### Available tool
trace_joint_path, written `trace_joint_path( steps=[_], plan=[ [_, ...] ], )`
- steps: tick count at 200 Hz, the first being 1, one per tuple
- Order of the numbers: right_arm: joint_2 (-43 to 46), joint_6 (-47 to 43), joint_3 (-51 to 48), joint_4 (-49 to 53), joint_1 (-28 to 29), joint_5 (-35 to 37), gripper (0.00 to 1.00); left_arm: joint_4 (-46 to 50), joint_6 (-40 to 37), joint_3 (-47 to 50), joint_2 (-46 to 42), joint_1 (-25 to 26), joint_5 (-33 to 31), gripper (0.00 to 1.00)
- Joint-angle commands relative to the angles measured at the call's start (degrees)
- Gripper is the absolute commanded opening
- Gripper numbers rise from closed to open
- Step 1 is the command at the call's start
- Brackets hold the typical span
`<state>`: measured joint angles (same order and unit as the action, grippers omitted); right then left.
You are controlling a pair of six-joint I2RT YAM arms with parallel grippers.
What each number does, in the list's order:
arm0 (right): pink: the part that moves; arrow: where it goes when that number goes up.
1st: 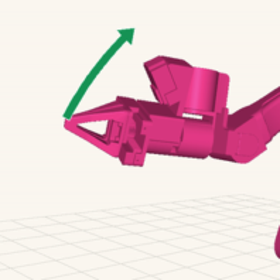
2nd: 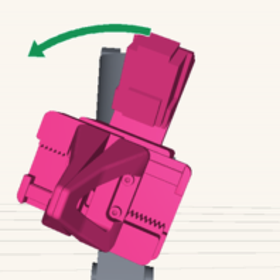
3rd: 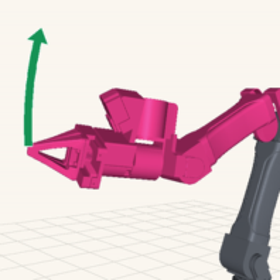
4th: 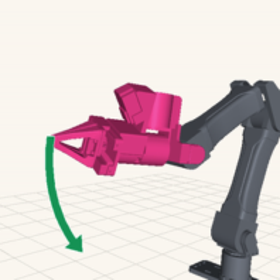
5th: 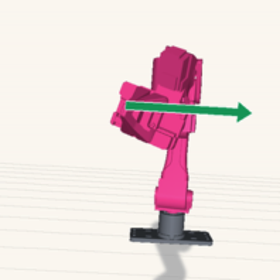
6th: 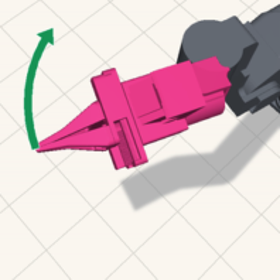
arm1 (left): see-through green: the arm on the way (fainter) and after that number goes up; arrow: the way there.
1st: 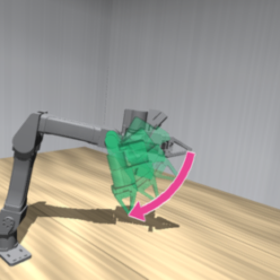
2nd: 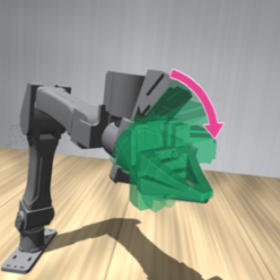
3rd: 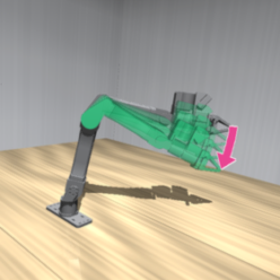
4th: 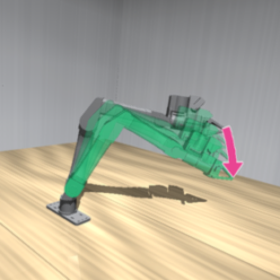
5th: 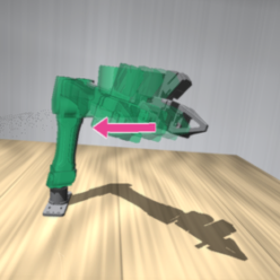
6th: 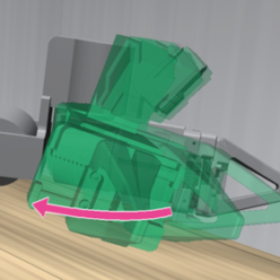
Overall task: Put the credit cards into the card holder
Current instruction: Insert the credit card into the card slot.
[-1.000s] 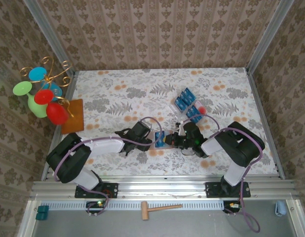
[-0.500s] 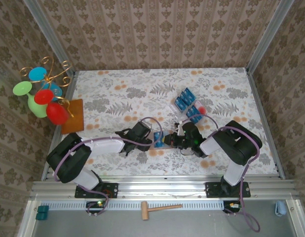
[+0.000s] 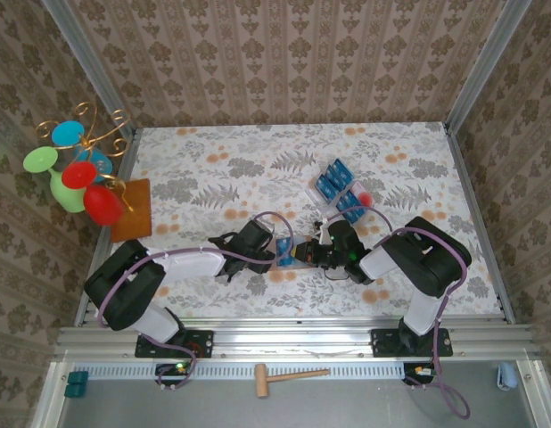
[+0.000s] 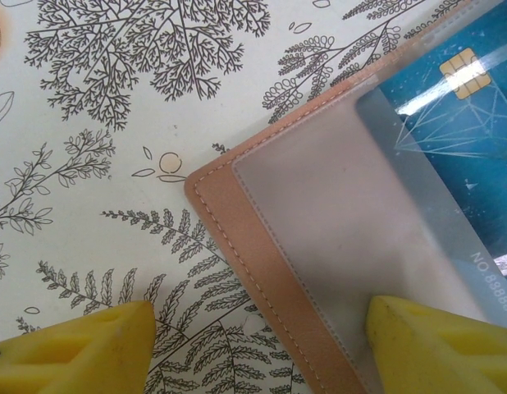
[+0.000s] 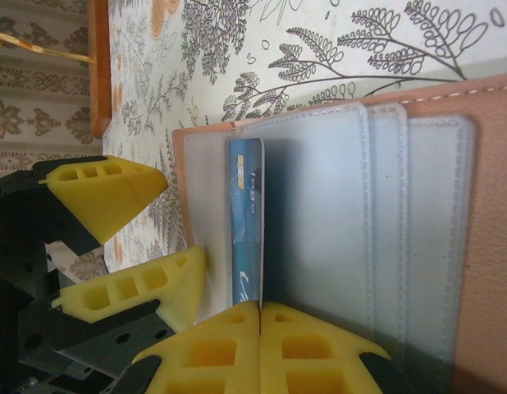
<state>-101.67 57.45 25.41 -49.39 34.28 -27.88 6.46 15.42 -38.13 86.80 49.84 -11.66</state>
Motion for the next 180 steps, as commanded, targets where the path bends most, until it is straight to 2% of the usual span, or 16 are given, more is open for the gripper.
trace_joint_path(
  steps=[1, 47, 60, 95, 128, 167, 180],
  plan=[
    [-0.6, 0.0, -0.3, 2.2, 0.9, 0.4, 0.0, 1.3, 0.9, 1.7, 2.2, 0.3, -0.7, 0.71],
    [-0.6, -0.8, 1.2, 4.8, 1.5, 0.5, 0.0, 1.2, 1.1, 1.6, 2.2, 0.3, -0.7, 0.71],
    [0.1, -1.3, 1.1, 6.1, 1.5, 0.8, 0.05, 1.3, 1.1, 1.5, 2.2, 0.3, -0.7, 0.71],
    [5.2, -3.6, 2.3, 13.6, 1.5, 2.1, 0.29, 1.2, 1.2, 1.7, 1.8, 0.3, -0.8, 0.71],
    [10.7, -6.7, 4.4, 22.9, 1.5, 4.3, 0.42, 0.6, 2.6, 2.7, -0.2, -0.6, 0.0, 0.71],
    [13.3, -8.7, 6.8, 29.8, 1.5, 6.5, 0.44, -0.5, 5.1, 4.8, -5.0, -2.9, 1.8, 0.71],
    [13.3, -9.7, 8.5, 33.7, 1.4, 7.3, 0.39, -0.5, 5.6, 5.4, -6.6, -3.8, 2.2, 0.71]
  ],
)
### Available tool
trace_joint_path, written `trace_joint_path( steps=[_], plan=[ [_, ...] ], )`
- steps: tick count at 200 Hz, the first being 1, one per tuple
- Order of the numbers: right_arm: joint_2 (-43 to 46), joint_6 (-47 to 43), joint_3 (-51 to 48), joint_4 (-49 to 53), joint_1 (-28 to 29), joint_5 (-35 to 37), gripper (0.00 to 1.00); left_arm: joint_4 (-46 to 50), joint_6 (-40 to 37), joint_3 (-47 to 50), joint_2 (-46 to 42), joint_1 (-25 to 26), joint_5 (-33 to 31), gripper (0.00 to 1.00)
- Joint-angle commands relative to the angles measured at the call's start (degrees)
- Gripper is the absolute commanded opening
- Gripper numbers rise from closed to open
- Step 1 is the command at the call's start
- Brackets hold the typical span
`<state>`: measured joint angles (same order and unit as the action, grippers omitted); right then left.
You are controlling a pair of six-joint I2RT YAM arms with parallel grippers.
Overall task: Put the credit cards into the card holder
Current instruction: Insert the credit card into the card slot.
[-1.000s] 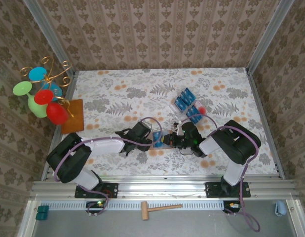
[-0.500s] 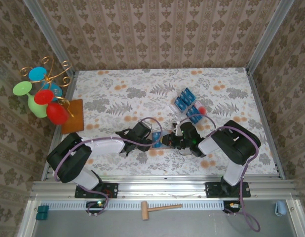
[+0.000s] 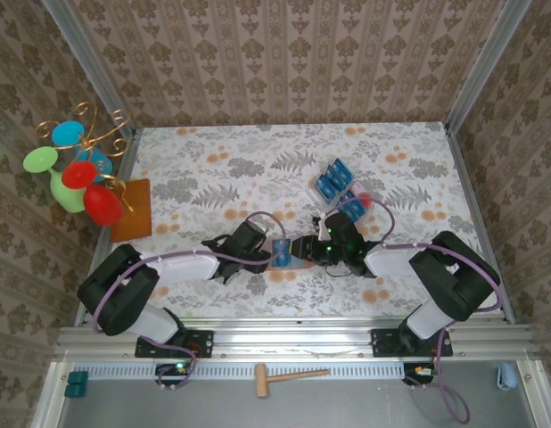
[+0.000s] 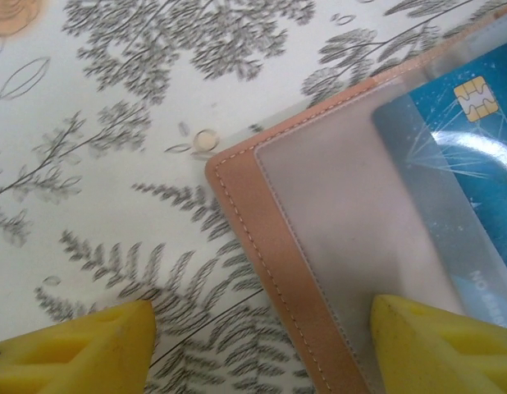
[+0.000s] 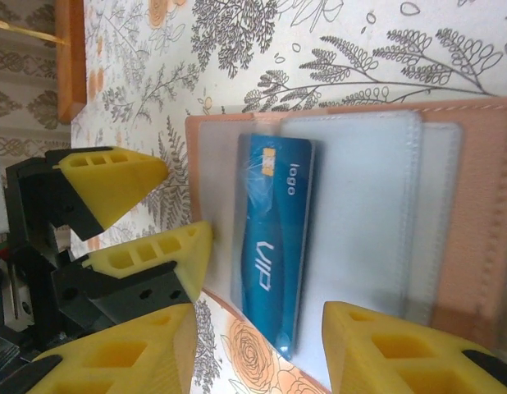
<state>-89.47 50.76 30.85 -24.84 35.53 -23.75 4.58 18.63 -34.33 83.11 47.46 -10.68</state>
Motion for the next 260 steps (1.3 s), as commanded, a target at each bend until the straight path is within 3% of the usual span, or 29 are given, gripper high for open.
trace_joint_path(
  steps=[1, 37, 72, 127, 260],
  plan=[
    [1.1, -3.0, 3.2, 9.5, 0.2, 3.2, 0.39, 1.4, 2.4, 1.7, -3.1, -1.6, 1.2, 0.71],
    [0.3, -4.6, 6.8, 14.9, 0.2, 3.7, 0.12, 1.2, 2.5, 2.9, -6.1, -2.9, 2.0, 0.72],
    [-0.2, -5.7, 9.6, 18.5, 0.6, 3.9, 0.03, 1.0, 2.5, 3.2, -6.6, -3.4, 1.9, 0.72],
    [-3.7, -8.0, 15.3, 26.5, 2.2, 6.8, 0.02, 0.7, 3.0, 5.2, -7.1, -4.9, 1.7, 0.71],
    [-10.9, -8.0, 21.2, 28.8, 4.3, 6.9, 0.0, -2.8, 4.2, 7.8, -6.5, -5.2, 3.1, 0.71]
  ],
)
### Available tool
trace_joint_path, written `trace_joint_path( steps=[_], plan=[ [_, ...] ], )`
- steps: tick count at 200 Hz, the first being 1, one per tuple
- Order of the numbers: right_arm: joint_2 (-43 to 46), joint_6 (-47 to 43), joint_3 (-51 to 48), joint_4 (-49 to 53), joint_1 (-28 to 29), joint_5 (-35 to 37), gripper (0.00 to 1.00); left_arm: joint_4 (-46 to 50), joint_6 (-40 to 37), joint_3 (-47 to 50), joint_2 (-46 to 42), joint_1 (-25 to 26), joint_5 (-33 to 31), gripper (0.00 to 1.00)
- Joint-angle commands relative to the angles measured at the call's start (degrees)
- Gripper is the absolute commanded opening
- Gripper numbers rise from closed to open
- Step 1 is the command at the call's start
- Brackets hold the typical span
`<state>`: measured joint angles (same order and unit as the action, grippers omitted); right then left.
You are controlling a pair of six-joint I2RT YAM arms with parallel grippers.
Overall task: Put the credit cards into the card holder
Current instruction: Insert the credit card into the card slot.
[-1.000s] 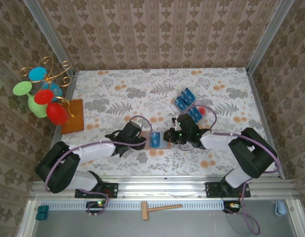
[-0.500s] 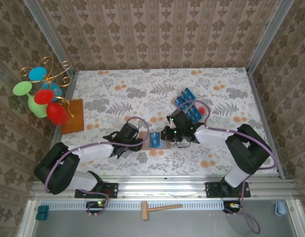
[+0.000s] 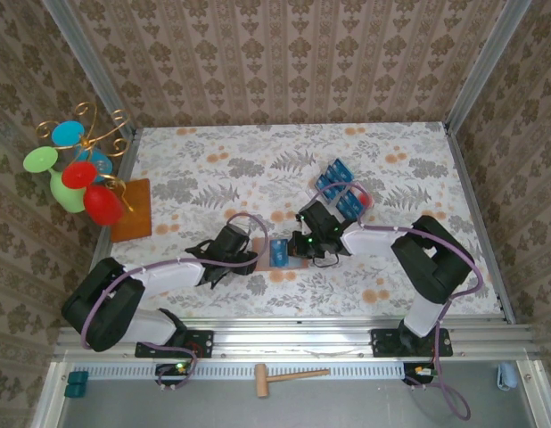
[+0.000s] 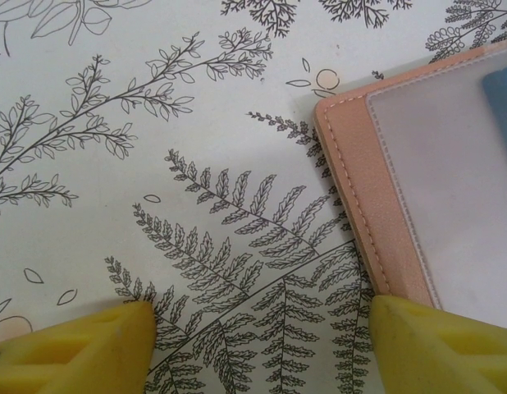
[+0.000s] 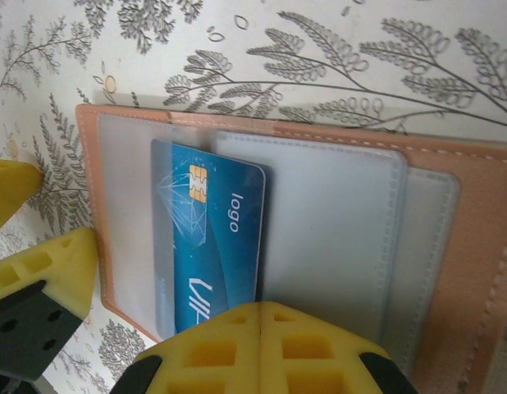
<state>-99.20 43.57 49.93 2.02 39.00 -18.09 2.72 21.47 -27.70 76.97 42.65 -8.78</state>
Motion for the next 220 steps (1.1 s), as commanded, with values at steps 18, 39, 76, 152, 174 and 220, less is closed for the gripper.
trace_joint_path(
  steps=[18, 39, 76, 152, 174, 220],
  plan=[
    [-1.8, -0.8, 2.9, 2.3, 1.3, 1.2, 0.0, -1.3, 1.4, 1.2, -0.1, -0.4, 1.3, 0.71],
    [-2.6, -0.8, 3.5, 2.3, 1.8, 1.1, 0.0, -1.7, 1.4, 1.3, 0.0, -0.5, 1.4, 0.71],
    [-3.5, -0.6, 4.5, 2.2, 2.4, 0.9, 0.0, -2.1, 1.4, 1.4, 0.2, -0.4, 1.6, 0.71],
    [1.2, -3.6, 4.1, 5.9, 1.6, 3.4, 0.0, -2.0, 1.4, 1.3, 0.5, -0.5, 1.8, 0.71],
    [1.8, -3.8, 3.3, 6.3, 0.9, 3.8, 0.0, -2.1, 1.5, 1.3, 0.6, -0.4, 1.7, 0.7],
    [1.7, -3.9, 2.6, 6.5, 0.5, 3.9, 0.0, -2.0, 1.4, 1.1, 0.6, -0.5, 1.8, 0.7]
  ],
)
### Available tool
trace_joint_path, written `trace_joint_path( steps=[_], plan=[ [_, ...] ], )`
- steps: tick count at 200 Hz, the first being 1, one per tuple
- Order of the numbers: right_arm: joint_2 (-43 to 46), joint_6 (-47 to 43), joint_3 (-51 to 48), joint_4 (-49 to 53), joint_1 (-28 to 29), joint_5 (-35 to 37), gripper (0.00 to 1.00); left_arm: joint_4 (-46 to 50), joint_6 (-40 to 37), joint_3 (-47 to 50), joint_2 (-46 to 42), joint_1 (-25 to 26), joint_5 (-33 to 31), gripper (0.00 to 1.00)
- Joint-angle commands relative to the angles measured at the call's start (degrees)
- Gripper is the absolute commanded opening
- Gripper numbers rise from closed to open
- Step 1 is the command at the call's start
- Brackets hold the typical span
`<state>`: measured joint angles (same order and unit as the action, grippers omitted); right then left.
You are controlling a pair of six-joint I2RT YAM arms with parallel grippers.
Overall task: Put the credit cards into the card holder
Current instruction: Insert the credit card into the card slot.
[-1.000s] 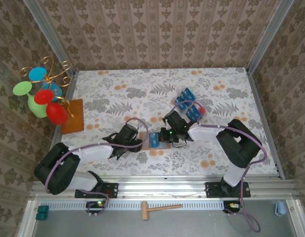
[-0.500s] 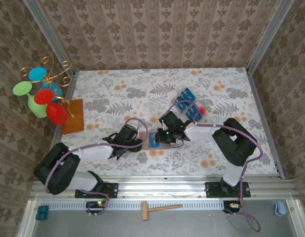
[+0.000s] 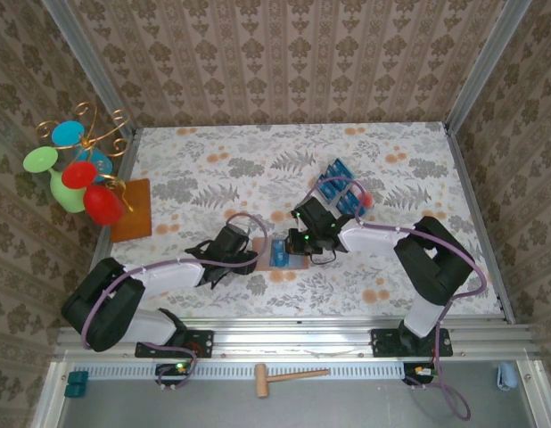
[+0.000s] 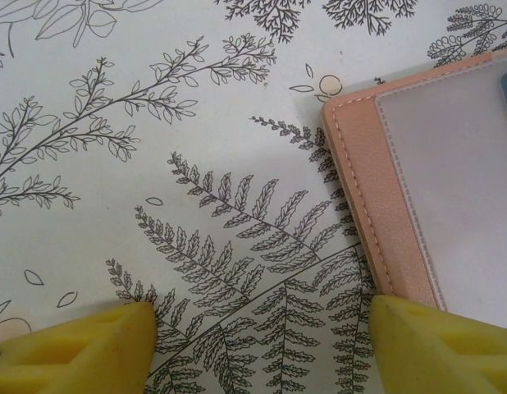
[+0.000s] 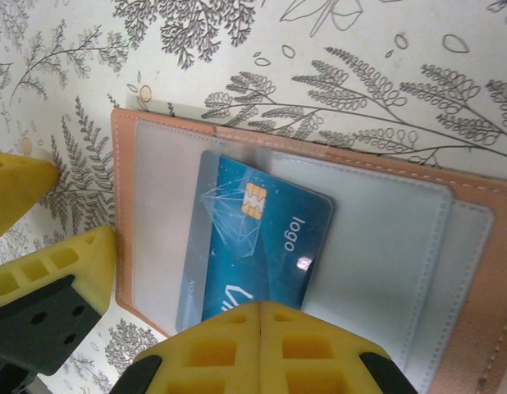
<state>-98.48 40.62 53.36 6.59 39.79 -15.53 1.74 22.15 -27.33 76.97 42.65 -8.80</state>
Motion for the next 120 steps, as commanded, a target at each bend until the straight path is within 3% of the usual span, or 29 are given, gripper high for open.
trace_joint_path(
  steps=[1, 120],
  plan=[
    [0.9, -0.9, -0.8, 1.9, -0.2, 1.3, 0.0, -1.0, 0.7, 0.7, 0.6, -0.4, 1.8, 0.7],
    [-1.4, 0.0, -1.8, 1.1, -0.3, 1.9, 0.0, -1.8, 0.6, 0.6, 1.8, -0.5, 2.1, 0.7]
  ],
)
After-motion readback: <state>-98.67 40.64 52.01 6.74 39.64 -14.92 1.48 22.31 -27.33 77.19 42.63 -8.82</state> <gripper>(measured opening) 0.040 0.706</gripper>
